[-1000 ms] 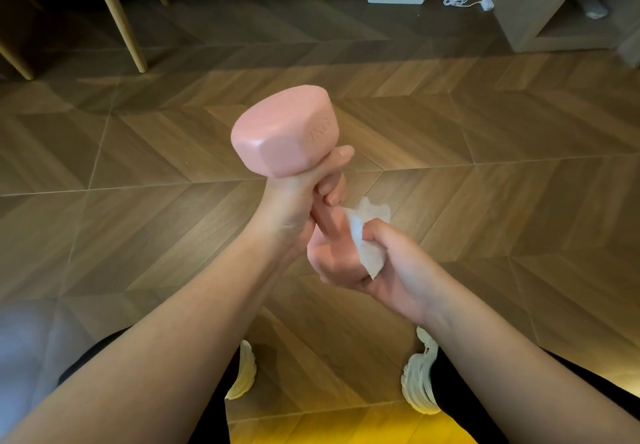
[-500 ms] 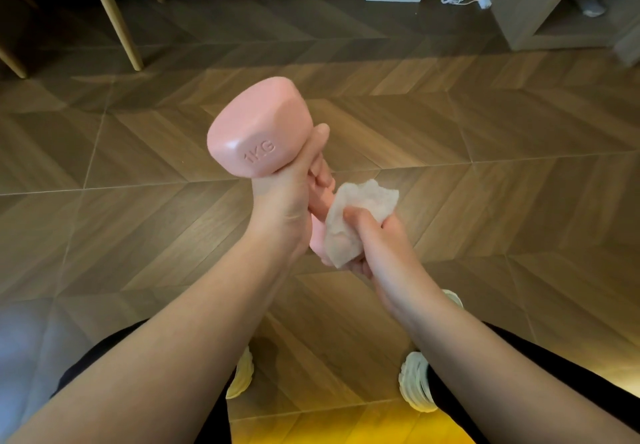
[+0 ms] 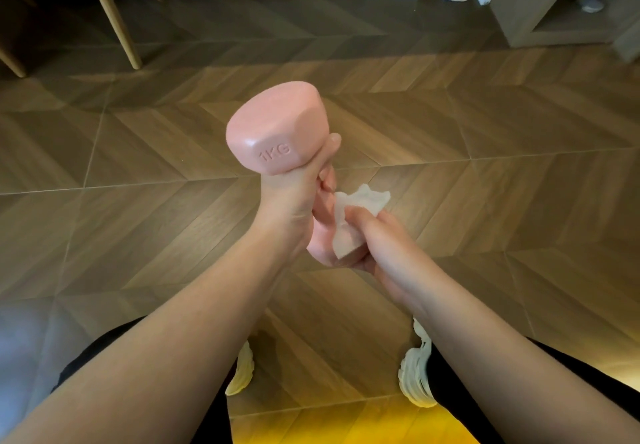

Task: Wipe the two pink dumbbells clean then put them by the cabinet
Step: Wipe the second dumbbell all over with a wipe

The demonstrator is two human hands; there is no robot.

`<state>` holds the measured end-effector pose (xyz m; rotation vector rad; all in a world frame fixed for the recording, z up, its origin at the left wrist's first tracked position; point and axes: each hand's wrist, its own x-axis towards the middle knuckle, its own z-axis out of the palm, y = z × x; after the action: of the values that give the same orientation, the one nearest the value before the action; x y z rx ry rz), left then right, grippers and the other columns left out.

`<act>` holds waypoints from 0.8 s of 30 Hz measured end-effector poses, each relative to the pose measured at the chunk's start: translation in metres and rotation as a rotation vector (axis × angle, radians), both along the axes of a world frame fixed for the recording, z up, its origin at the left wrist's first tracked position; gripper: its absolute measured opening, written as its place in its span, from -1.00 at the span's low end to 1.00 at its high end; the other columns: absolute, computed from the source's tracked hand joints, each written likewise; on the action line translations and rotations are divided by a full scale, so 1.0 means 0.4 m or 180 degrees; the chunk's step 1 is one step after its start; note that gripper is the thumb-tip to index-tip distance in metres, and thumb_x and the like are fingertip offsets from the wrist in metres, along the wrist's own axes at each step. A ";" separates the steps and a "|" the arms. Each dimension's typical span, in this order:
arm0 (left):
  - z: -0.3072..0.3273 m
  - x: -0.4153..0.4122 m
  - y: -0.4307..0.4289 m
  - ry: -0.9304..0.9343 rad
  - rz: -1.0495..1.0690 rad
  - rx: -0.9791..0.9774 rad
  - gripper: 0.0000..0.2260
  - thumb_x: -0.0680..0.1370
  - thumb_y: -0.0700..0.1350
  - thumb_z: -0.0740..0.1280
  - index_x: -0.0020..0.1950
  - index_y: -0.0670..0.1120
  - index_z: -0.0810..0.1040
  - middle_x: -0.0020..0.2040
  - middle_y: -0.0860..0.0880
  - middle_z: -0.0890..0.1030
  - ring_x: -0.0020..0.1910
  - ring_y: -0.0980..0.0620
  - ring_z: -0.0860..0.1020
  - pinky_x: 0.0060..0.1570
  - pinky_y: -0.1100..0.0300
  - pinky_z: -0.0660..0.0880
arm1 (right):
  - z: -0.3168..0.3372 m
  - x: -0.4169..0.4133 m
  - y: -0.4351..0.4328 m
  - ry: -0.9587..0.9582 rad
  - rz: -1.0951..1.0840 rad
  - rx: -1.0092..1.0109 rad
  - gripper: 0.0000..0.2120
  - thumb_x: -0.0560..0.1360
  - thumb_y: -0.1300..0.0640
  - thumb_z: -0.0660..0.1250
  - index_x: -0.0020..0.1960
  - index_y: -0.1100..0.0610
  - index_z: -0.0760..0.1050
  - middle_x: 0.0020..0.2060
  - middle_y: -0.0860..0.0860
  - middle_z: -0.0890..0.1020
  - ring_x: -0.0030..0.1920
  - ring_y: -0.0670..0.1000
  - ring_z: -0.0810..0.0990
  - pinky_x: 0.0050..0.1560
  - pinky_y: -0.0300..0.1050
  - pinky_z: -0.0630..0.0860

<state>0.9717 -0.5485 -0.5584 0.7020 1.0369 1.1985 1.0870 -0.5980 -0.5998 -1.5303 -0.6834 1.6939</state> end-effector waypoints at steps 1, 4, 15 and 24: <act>0.002 -0.005 0.004 -0.0059 -0.0003 0.0008 -0.60 0.40 -0.09 0.44 -0.58 0.03 0.35 -0.59 0.06 0.35 -0.54 0.09 0.34 -0.36 0.22 0.38 | 0.003 0.008 -0.003 0.0196 0.0099 0.0071 -0.76 0.56 0.07 0.26 0.21 0.01 0.54 0.00 0.01 0.73 -0.02 0.00 0.72 -0.19 -0.11 0.63; 0.005 -0.014 0.005 -0.0131 -0.0067 0.0078 -0.60 0.41 -0.11 0.43 -0.57 0.02 0.35 -0.59 0.06 0.35 -0.55 0.09 0.34 -0.40 0.24 0.39 | 0.003 0.016 -0.010 0.0284 0.0117 0.0182 -0.65 0.47 0.00 0.30 0.25 -0.01 0.52 0.05 -0.01 0.72 0.03 -0.02 0.71 -0.16 -0.15 0.62; -0.006 -0.010 0.009 0.0142 -0.0159 0.0060 -0.62 0.39 -0.11 0.44 -0.57 0.05 0.38 -0.58 0.07 0.35 -0.52 0.09 0.34 -0.29 0.16 0.36 | 0.005 0.028 0.008 0.0222 0.0144 -0.0161 -0.81 0.60 0.13 0.26 0.16 0.06 0.57 -0.16 -0.03 0.75 -0.14 -0.06 0.73 -0.26 -0.11 0.63; 0.008 -0.010 -0.001 0.0099 -0.0765 0.0438 -0.66 0.35 -0.06 0.44 -0.53 0.03 0.34 -0.56 0.07 0.35 -0.49 0.08 0.33 -0.24 0.12 0.33 | 0.033 0.035 0.010 0.0565 0.0566 -0.0595 -0.63 0.60 -0.08 0.23 0.20 0.16 0.59 0.04 0.19 0.72 0.00 0.23 0.72 -0.14 0.10 0.68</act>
<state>0.9678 -0.5490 -0.5552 0.9285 0.8735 1.0586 1.1012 -0.5940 -0.5864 -1.4561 -0.5961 2.0495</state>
